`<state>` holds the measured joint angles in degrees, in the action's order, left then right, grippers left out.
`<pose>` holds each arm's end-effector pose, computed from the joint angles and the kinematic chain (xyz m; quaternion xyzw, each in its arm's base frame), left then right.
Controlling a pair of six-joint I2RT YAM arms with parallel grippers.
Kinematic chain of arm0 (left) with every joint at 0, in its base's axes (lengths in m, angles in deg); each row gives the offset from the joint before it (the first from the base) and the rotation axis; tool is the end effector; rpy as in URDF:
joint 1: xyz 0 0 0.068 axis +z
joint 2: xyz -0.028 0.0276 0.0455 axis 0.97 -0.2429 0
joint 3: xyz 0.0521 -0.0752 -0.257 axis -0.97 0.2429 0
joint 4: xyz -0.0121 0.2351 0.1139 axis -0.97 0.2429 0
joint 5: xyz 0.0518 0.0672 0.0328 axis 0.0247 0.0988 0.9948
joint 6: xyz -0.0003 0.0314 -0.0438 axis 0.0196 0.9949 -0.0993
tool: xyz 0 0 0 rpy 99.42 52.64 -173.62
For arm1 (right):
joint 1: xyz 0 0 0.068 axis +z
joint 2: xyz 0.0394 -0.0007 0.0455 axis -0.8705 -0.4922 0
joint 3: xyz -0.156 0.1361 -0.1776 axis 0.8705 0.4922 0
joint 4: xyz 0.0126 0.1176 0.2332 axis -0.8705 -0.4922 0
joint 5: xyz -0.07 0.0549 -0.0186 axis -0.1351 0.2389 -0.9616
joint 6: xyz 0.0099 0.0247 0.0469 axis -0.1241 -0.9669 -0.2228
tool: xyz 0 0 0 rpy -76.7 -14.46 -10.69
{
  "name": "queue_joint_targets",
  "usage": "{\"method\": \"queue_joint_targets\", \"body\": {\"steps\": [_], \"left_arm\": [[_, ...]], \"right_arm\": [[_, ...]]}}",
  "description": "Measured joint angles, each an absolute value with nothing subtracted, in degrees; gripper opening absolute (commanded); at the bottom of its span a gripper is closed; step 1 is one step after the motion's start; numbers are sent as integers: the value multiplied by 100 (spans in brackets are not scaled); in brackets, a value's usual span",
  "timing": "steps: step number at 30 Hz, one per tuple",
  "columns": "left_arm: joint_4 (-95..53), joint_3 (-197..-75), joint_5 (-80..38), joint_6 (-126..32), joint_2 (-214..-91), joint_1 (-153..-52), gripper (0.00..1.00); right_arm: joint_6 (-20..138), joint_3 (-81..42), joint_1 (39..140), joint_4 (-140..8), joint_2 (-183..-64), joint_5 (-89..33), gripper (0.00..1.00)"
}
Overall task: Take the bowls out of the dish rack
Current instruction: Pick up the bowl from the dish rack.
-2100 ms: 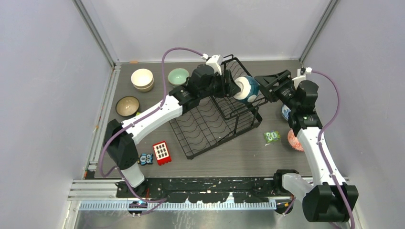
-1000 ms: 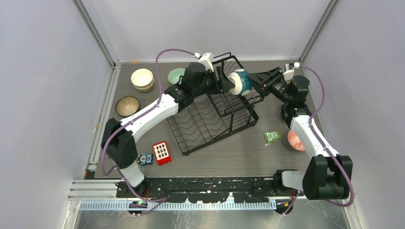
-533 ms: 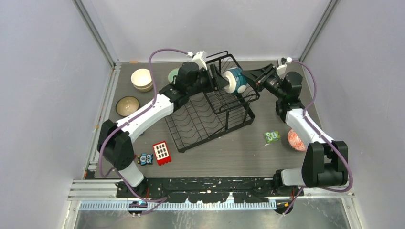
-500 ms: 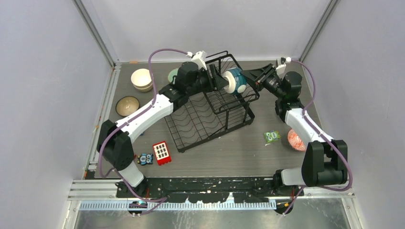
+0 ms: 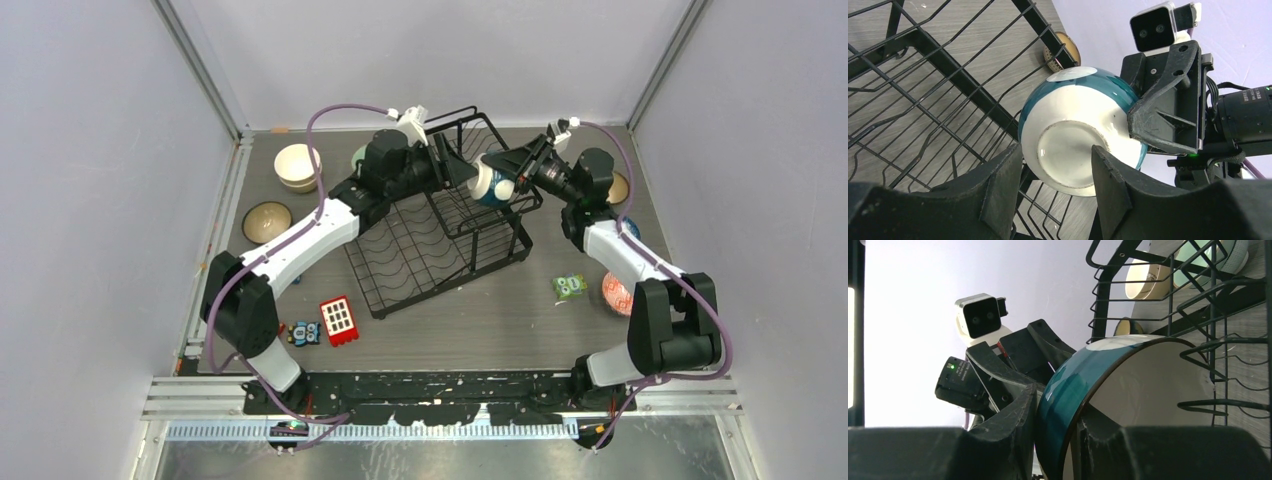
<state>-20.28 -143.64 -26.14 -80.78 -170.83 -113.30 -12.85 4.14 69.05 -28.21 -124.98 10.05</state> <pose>0.3104 -0.2473 0.3514 0.0196 0.7791 -0.4766 0.4068 0.3187 0.0737 0.3143 0.1130 0.6680 0.6617 0.3212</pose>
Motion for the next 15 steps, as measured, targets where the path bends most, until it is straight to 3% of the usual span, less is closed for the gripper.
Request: {"method": "queue_joint_targets", "body": {"steps": [4, 10, 15], "left_arm": [[-2107, -14322, -2641, -8135, -17072, -11306, 56], [-2131, -14185, -2641, -8150, -16924, -11254, 57], [-2000, -13979, -2630, -8062, -16646, -11186, 58]], "right_arm": [[-1405, 405, 6902, -2709, -12568, 1042, 1], [-1329, 162, 6935, -3162, -12577, 1199, 1], [-675, -686, 6986, -4493, -12529, 1256, 1]]}}
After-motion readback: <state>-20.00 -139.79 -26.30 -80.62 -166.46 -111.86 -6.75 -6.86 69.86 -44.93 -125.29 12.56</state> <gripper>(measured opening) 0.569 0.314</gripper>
